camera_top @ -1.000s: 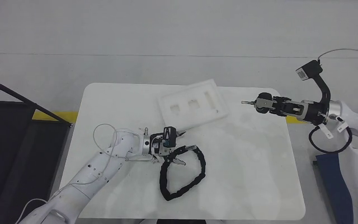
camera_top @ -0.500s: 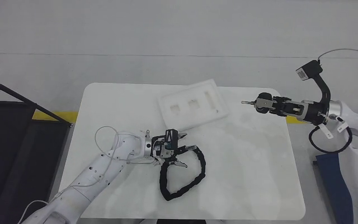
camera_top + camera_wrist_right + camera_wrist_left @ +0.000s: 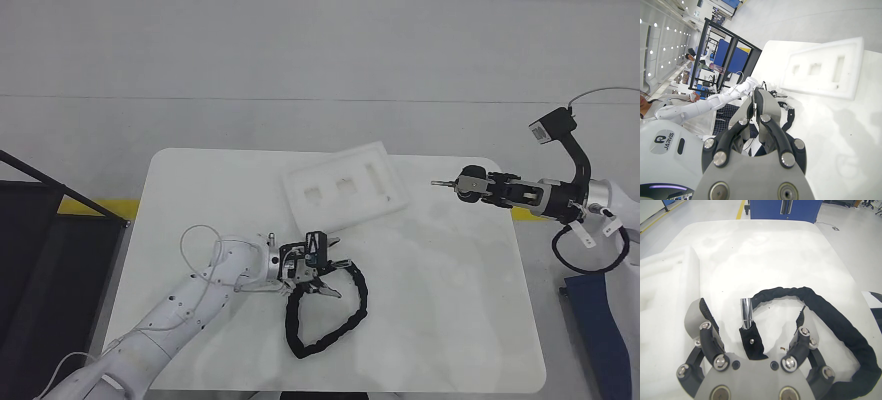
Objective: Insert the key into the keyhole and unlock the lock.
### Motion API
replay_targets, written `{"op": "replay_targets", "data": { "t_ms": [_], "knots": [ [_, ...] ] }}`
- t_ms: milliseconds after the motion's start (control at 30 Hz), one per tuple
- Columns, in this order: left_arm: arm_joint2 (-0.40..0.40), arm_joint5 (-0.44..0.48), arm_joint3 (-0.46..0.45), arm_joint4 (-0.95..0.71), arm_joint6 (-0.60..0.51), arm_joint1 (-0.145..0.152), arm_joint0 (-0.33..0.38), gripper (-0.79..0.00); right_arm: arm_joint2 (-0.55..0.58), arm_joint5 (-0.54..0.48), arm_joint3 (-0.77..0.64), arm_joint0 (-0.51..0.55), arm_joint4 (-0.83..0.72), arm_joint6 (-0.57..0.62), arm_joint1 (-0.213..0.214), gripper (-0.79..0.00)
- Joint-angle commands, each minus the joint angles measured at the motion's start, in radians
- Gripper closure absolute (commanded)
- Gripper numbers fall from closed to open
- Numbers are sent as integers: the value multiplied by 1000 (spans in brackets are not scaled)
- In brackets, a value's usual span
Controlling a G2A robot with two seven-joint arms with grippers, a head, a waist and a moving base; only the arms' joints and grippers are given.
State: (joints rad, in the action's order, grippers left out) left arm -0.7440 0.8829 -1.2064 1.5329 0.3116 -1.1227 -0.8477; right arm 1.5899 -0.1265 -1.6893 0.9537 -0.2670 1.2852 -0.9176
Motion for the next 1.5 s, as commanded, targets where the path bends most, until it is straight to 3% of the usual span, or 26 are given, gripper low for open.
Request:
{"op": "replay_targets", "data": {
  "t_ms": [0, 267, 300, 533, 700, 1467],
  "knots": [
    [-6, -2, -3, 10, -3, 3, -5, -696, 0, 0, 0, 0, 0, 0, 0, 0],
    [-14, -15, -28, 70, -8, 11, -20, -773, 0, 0, 0, 0, 0, 0, 0, 0],
    [-15, -18, -27, 71, -5, 11, -22, -720, 0, 0, 0, 0, 0, 0, 0, 0],
    [-18, -37, -29, 77, -8, 9, -29, -668, 0, 0, 0, 0, 0, 0, 0, 0],
    [-12, -47, -19, 75, -13, 3, -25, -585, 0, 0, 0, 0, 0, 0, 0, 0],
    [4, -54, 31, 28, -66, -24, -12, -453, 0, 0, 0, 0, 0, 0, 0, 0]
  ]
}}
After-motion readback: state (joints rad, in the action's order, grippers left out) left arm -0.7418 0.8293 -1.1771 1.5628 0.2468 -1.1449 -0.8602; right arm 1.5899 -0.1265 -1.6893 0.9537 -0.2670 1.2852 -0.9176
